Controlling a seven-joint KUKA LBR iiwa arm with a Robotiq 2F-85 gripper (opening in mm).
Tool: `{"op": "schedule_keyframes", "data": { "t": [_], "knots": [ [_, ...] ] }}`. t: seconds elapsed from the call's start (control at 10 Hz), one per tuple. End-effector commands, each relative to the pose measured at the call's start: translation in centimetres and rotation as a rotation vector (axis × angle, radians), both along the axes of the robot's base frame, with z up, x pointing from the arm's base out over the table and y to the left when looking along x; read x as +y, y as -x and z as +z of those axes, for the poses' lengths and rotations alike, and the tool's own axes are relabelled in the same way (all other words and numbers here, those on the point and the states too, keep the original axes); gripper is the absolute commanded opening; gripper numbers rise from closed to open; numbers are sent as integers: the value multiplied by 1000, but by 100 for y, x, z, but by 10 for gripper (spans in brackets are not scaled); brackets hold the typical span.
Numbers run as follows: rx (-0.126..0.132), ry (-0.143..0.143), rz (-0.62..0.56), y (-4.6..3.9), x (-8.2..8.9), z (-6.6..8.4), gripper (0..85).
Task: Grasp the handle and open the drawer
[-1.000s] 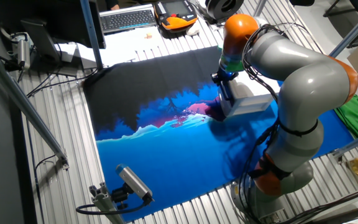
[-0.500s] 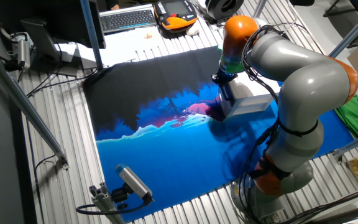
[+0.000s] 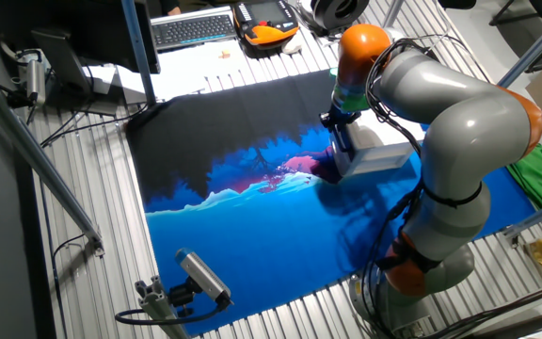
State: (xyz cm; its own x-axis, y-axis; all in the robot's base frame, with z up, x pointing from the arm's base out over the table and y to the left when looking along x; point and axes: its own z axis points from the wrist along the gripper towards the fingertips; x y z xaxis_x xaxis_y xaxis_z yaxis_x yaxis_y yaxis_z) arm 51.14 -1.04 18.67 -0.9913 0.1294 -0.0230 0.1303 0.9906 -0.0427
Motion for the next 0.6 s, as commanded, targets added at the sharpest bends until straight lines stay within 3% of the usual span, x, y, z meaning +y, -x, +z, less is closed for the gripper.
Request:
{"op": "schedule_keyframes", "data": {
  "t": [0.0, 0.5],
  "knots": [
    [0, 1, 0, 3, -2, -1, 340],
    [-3, 5, 1, 5, -8, -38, 340]
  ]
}}
